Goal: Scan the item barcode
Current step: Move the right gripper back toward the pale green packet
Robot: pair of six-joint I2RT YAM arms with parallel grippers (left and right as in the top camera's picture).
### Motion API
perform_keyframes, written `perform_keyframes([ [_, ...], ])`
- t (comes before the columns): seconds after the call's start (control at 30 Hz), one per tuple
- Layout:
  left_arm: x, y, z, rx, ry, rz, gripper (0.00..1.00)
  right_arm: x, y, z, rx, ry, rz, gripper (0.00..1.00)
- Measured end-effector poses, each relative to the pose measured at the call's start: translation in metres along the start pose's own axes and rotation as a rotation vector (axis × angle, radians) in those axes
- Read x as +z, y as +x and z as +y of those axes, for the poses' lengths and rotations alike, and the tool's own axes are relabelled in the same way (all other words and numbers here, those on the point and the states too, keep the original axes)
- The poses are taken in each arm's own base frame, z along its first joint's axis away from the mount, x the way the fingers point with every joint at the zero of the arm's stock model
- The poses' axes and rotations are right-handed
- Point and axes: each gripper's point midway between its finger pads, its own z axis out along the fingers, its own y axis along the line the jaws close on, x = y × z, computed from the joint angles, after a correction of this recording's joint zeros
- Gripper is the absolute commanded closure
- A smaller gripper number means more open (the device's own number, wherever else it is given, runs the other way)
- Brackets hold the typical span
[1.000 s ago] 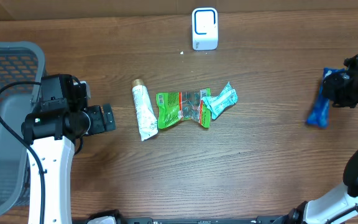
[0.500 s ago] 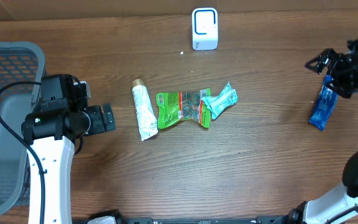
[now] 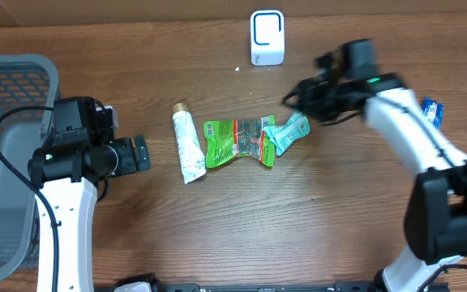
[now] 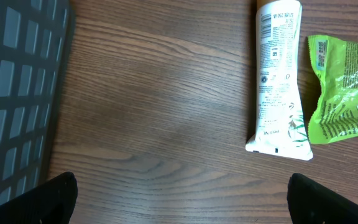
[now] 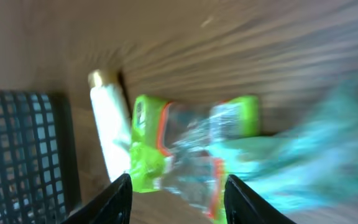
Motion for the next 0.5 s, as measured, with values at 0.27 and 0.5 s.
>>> perform_keyframes([
  [0.27, 0.0, 0.0, 0.0, 0.0, 0.0, 0.0, 0.0, 0.043, 0.021, 0.026, -0.009, 0.156, -0.072, 0.52],
  [0.5, 0.0, 0.0, 0.0, 0.0, 0.0, 0.0, 0.0, 0.078, 0.035, -0.011, 0.05, 0.296, -0.044, 0.52],
])
